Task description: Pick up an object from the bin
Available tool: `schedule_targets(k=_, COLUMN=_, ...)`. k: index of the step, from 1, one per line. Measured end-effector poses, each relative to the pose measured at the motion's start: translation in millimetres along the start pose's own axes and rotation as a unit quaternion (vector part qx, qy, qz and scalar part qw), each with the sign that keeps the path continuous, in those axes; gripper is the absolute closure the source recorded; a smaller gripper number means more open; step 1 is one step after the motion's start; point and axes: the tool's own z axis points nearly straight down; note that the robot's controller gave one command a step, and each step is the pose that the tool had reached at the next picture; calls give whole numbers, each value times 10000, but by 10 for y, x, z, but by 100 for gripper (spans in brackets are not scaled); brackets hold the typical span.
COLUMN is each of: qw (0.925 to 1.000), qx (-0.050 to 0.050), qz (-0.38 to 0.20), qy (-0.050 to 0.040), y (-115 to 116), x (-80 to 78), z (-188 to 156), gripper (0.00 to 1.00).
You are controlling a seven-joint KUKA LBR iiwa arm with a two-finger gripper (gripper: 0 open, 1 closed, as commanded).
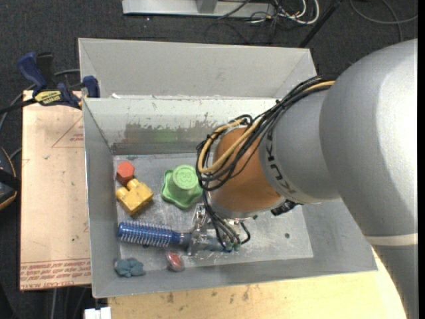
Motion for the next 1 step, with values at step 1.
schedule_targets(k=1, qw=9994, qx=-5, qz=-332, qy=-23, y=92, x=27, z=-1360, gripper=100)
